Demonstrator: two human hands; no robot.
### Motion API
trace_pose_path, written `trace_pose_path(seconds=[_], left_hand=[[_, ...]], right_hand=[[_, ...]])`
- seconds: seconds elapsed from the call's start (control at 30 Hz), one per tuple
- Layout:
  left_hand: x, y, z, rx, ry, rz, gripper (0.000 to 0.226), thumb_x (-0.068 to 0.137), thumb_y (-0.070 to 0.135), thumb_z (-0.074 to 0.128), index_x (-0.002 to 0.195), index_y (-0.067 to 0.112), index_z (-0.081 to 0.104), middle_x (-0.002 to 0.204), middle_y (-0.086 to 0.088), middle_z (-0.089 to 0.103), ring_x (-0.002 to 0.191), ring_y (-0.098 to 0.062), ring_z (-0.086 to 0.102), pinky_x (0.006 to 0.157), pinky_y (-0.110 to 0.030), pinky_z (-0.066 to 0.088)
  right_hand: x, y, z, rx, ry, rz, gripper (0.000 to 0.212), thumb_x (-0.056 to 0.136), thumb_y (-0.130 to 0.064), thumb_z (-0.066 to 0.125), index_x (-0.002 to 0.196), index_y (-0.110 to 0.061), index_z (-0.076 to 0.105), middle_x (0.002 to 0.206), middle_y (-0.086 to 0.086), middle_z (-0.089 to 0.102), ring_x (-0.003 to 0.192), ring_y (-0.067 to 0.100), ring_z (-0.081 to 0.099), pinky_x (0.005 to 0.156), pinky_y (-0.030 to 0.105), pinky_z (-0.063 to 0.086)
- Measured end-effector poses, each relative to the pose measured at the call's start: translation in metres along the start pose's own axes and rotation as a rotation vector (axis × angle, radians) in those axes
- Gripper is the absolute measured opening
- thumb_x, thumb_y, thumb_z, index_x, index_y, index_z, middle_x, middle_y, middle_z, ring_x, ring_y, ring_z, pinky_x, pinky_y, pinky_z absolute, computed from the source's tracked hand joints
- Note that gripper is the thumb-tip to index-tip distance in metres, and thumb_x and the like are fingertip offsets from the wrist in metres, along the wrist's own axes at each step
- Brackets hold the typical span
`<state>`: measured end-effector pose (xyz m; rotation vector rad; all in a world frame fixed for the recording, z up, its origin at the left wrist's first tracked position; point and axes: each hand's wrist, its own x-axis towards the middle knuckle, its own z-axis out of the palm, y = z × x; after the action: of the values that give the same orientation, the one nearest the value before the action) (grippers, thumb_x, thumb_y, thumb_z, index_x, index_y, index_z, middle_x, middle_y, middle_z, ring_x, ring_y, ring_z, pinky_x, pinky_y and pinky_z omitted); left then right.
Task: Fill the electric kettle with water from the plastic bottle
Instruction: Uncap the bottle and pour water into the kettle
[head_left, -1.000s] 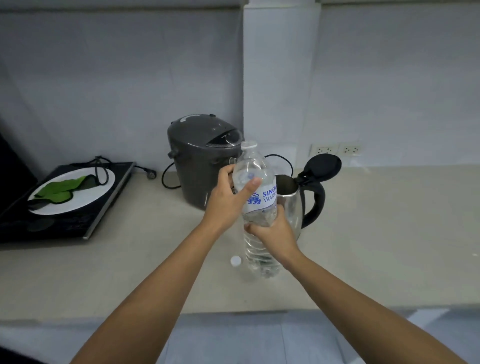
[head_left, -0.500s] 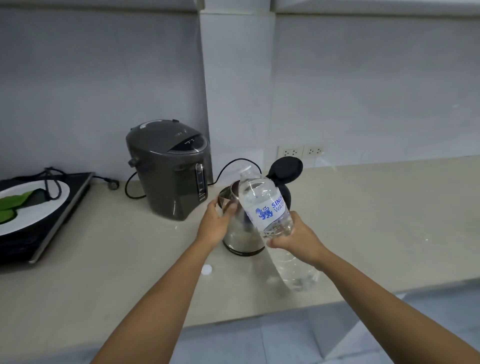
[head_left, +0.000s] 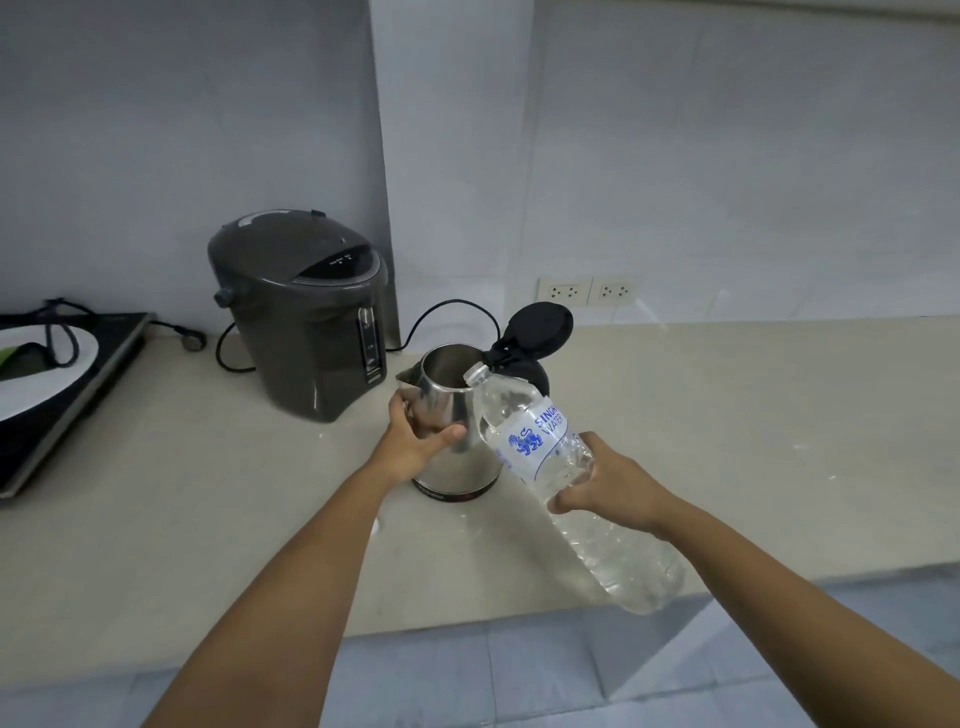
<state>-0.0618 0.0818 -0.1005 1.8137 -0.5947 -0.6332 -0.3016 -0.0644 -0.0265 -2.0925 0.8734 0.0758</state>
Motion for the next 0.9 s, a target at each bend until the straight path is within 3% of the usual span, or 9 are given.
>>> trace_pose_path(seconds=[0.1, 0.3, 0.47, 0.57, 0.63, 0.73, 0.9], left_hand=[[-0.002, 0.001, 0.002, -0.014, 0.014, -0.016, 0.08, 0.077, 0.036, 0.082, 0.128, 0.036, 0.021, 0.13, 0.003, 0.047, 0.115, -0.013, 0.052, 0.103, -0.038, 0.046], [-0.003, 0.002, 0.003, 0.007, 0.045, -0.038, 0.095, 0.078, 0.036, 0.081, 0.147, 0.025, 0.017, 0.128, 0.005, 0.047, 0.12, -0.013, 0.048, 0.1, -0.028, 0.04], [-0.005, 0.007, 0.005, 0.021, 0.058, -0.043, 0.085, 0.081, 0.029, 0.079, 0.143, 0.022, 0.021, 0.108, 0.023, 0.049, 0.122, -0.009, 0.045, 0.097, -0.024, 0.036], [-0.002, 0.011, 0.007, 0.012, 0.076, -0.03, 0.076, 0.078, 0.028, 0.082, 0.125, 0.027, 0.022, 0.108, 0.023, 0.051, 0.122, -0.012, 0.049, 0.101, -0.027, 0.038], [0.001, 0.011, 0.008, 0.003, 0.086, -0.033, 0.079, 0.075, 0.035, 0.084, 0.121, 0.029, 0.019, 0.118, 0.013, 0.053, 0.12, -0.013, 0.052, 0.1, -0.028, 0.04], [0.004, 0.01, 0.008, 0.01, 0.083, -0.031, 0.086, 0.072, 0.041, 0.084, 0.127, 0.028, 0.018, 0.133, 0.003, 0.046, 0.123, -0.016, 0.051, 0.102, -0.03, 0.04], [0.006, 0.009, 0.007, 0.033, 0.098, -0.033, 0.104, 0.07, 0.045, 0.084, 0.142, 0.019, 0.014, 0.133, 0.002, 0.045, 0.124, -0.019, 0.048, 0.106, -0.036, 0.04]], right_hand=[[0.002, 0.0, -0.007, -0.004, -0.009, 0.007, 0.061, 0.065, -0.036, 0.081, 0.113, -0.034, 0.045, 0.098, -0.006, 0.069, 0.088, 0.014, 0.065, 0.072, 0.029, 0.051], [-0.001, -0.011, -0.021, -0.066, -0.021, -0.004, 0.056, 0.067, -0.034, 0.082, 0.113, -0.03, 0.05, 0.095, -0.006, 0.067, 0.082, 0.013, 0.063, 0.068, 0.027, 0.049], [-0.002, -0.018, -0.03, -0.162, -0.044, -0.012, 0.055, 0.065, -0.038, 0.082, 0.108, -0.026, 0.05, 0.097, -0.002, 0.067, 0.087, 0.02, 0.065, 0.073, 0.033, 0.053], [-0.003, -0.021, -0.034, -0.21, -0.051, -0.006, 0.059, 0.064, -0.041, 0.081, 0.111, -0.027, 0.05, 0.096, -0.002, 0.067, 0.085, 0.019, 0.066, 0.076, 0.035, 0.055], [-0.004, -0.024, -0.035, -0.231, -0.056, -0.003, 0.063, 0.063, -0.042, 0.081, 0.115, -0.027, 0.049, 0.095, -0.002, 0.067, 0.086, 0.018, 0.066, 0.077, 0.034, 0.054], [-0.005, -0.03, -0.039, -0.264, -0.057, 0.003, 0.071, 0.067, -0.042, 0.08, 0.126, -0.025, 0.044, 0.089, -0.003, 0.064, 0.085, 0.017, 0.065, 0.076, 0.032, 0.052], [-0.006, -0.036, -0.042, -0.312, -0.058, 0.02, 0.071, 0.066, -0.045, 0.08, 0.125, -0.027, 0.044, 0.084, -0.004, 0.064, 0.082, 0.014, 0.064, 0.074, 0.031, 0.051]])
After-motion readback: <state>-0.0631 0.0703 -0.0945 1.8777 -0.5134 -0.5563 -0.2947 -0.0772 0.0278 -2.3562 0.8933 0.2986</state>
